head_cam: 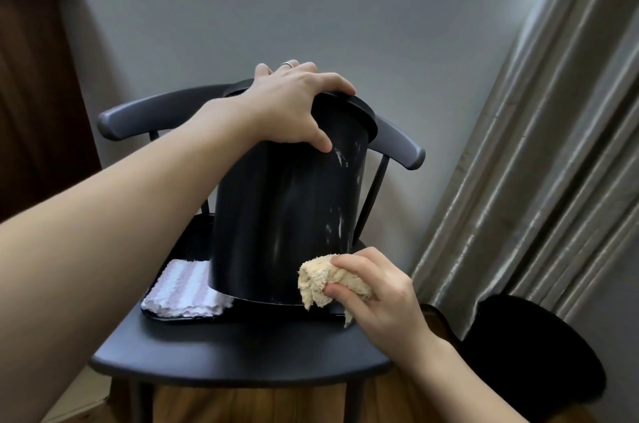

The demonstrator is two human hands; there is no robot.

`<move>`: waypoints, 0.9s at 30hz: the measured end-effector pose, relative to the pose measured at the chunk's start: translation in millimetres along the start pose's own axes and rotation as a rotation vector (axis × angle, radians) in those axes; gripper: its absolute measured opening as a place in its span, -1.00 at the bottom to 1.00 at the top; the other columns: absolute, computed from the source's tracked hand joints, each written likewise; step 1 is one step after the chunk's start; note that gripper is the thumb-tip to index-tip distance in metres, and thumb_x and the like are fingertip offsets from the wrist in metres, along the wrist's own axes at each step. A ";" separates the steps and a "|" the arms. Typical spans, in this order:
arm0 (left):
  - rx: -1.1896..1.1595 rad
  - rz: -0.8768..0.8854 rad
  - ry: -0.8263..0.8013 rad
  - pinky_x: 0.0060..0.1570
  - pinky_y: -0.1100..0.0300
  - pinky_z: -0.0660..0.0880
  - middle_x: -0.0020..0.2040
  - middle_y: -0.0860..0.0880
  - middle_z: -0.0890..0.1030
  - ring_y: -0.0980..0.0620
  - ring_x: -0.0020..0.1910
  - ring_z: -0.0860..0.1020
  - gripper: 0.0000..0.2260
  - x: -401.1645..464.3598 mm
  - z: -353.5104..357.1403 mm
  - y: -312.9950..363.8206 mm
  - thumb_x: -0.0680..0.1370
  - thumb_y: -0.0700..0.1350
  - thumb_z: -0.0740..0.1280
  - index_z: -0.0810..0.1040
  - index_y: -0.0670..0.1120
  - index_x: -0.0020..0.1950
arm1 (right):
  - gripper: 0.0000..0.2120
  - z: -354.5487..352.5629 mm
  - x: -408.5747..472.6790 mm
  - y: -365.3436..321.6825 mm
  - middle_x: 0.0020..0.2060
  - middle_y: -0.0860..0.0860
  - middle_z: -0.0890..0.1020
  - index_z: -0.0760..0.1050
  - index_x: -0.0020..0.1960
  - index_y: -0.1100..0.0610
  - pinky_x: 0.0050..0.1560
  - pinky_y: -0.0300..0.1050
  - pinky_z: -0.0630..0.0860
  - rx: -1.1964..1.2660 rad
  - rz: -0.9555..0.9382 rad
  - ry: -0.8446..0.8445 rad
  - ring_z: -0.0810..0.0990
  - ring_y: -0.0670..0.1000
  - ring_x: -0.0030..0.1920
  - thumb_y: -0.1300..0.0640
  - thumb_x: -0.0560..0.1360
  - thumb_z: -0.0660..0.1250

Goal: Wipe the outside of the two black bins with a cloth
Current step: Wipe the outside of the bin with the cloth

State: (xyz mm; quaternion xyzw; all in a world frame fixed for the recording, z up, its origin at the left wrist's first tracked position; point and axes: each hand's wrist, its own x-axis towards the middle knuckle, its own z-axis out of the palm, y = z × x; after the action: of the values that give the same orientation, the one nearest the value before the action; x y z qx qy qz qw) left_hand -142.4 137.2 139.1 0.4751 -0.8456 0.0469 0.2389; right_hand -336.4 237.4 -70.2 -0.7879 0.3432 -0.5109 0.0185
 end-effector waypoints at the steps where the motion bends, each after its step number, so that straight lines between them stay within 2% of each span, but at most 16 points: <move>1: -0.023 -0.005 0.007 0.35 -0.10 0.20 0.12 0.10 0.42 0.00 0.36 0.31 -0.30 0.0 -1.5 -0.5 0.36 0.12 0.59 0.38 0.36 0.43 | -0.73 -0.9 0.2 0.0 -0.10 0.03 0.60 0.63 0.10 0.21 -0.07 -0.15 0.57 -0.002 0.002 0.000 0.60 -0.03 -0.09 0.04 0.51 0.44; 4: -0.116 -0.027 0.019 0.35 -0.03 0.17 0.11 0.14 0.45 0.05 0.31 0.30 -0.33 -0.1 -5.0 -5.0 0.35 0.05 0.61 0.44 0.38 0.38 | -0.71 -4.8 1.8 -0.9 -0.11 0.02 0.60 0.64 0.08 0.20 -0.08 -0.18 0.56 0.009 0.010 0.018 0.61 -0.04 -0.11 0.01 0.50 0.46; 7: -0.226 -0.071 0.028 0.29 0.08 0.13 0.23 0.17 0.47 0.12 0.19 0.21 -0.37 -1.6 -5.9 -10.7 0.37 0.01 0.60 0.46 0.41 0.34 | -0.71 -10.9 4.2 -2.7 -0.12 0.01 0.61 0.65 0.07 0.19 -0.08 -0.22 0.55 0.030 0.002 0.043 0.61 -0.06 -0.12 0.01 0.47 0.49; 12: -0.278 -0.090 0.038 0.23 0.13 0.11 0.23 0.23 0.45 0.17 0.12 0.16 -0.37 -4.5 -2.8 -13.9 0.38 -0.01 0.60 0.47 0.42 0.33 | -0.71 -10.2 2.5 -8.1 -0.17 0.04 0.60 0.67 0.05 0.20 -0.17 -0.17 0.57 -0.010 -0.080 -0.032 0.60 -0.03 -0.20 0.03 0.44 0.54; 15: -0.305 -0.104 0.007 0.22 0.14 0.18 0.19 0.30 0.49 0.04 0.25 0.26 -0.38 -4.8 -4.5 -17.5 0.36 0.00 0.60 0.46 0.49 0.27 | -0.72 -6.9 5.7 -11.7 -0.19 0.05 0.60 0.67 0.05 0.20 -0.21 -0.12 0.57 -0.047 -0.113 -0.074 0.59 -0.01 -0.23 0.04 0.44 0.55; 18: -0.329 -0.098 -0.024 0.35 0.05 0.31 0.24 0.27 0.53 -0.09 0.35 0.36 -0.38 -5.5 -6.0 -17.7 0.35 0.01 0.60 0.44 0.56 0.21 | -0.73 -8.6 26.4 -15.6 -0.17 0.06 0.60 0.66 0.06 0.22 -0.19 -0.10 0.57 -0.083 -0.119 -0.048 0.59 0.00 -0.22 0.07 0.46 0.53; 24: -0.327 -0.069 -0.052 0.45 -0.05 0.33 0.32 0.22 0.51 -0.12 0.38 0.38 -0.35 -12.9 -11.6 -16.5 0.39 -0.04 0.57 0.41 0.60 0.22 | -0.76 -21.7 105.4 -26.2 -0.13 0.06 0.64 0.65 0.08 0.16 -0.04 0.03 0.55 -0.214 0.058 0.209 0.61 0.03 -0.13 0.06 0.48 0.49; 27: -0.346 -0.059 -0.073 0.45 -0.07 0.34 0.32 0.22 0.50 -0.11 0.39 0.38 -0.35 -16.0 -13.7 -18.8 0.41 -0.08 0.56 0.42 0.57 0.25 | -0.76 -24.1 110.9 -27.5 -0.12 0.04 0.63 0.65 0.09 0.14 -0.03 0.04 0.55 -0.224 0.064 0.196 0.60 0.01 -0.12 0.05 0.48 0.49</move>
State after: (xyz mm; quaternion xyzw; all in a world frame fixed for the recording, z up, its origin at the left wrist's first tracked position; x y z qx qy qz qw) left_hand -115.0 143.7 141.3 0.4528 -0.8349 -0.1238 0.2875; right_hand -315.0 204.1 39.6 -0.7202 0.4231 -0.5429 -0.0868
